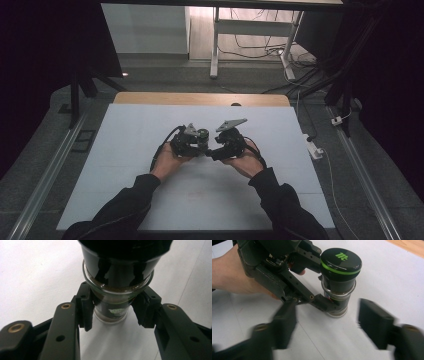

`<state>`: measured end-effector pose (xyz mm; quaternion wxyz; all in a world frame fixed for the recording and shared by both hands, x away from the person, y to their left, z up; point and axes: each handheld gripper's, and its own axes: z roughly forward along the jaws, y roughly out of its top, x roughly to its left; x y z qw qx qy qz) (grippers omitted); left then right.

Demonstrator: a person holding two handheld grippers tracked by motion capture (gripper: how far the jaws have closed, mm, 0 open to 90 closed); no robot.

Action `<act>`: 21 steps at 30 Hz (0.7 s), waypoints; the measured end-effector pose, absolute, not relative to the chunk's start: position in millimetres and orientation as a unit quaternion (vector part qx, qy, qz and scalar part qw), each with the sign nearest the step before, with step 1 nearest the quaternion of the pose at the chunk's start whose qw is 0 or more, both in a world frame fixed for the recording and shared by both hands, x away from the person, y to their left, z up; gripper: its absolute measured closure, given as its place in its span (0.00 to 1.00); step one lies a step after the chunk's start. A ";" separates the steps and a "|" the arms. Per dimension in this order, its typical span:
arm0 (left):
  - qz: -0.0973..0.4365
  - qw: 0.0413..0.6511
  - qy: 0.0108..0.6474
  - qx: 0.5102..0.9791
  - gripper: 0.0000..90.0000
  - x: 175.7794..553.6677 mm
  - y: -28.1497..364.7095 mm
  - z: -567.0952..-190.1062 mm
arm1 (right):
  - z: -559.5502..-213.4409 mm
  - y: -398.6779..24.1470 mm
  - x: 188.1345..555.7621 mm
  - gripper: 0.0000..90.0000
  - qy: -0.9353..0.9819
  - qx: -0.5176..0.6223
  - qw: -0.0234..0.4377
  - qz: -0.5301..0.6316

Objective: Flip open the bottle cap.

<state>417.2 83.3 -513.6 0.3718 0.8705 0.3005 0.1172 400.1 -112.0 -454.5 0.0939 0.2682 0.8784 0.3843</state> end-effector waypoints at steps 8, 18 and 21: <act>0.117 0.371 0.301 0.871 0.60 417.4 83.1 -513.5 | -450.1 -109.9 405.6 0.84 0.878 0.266 0.070 0.391; 0.117 0.370 0.301 0.871 0.60 417.2 82.9 -513.4 | -453.3 -103.8 412.0 1.00 0.878 0.264 0.070 0.393; 0.117 0.370 0.303 0.871 0.60 417.1 82.8 -513.4 | -452.2 -102.3 412.3 1.00 0.877 0.264 0.070 0.395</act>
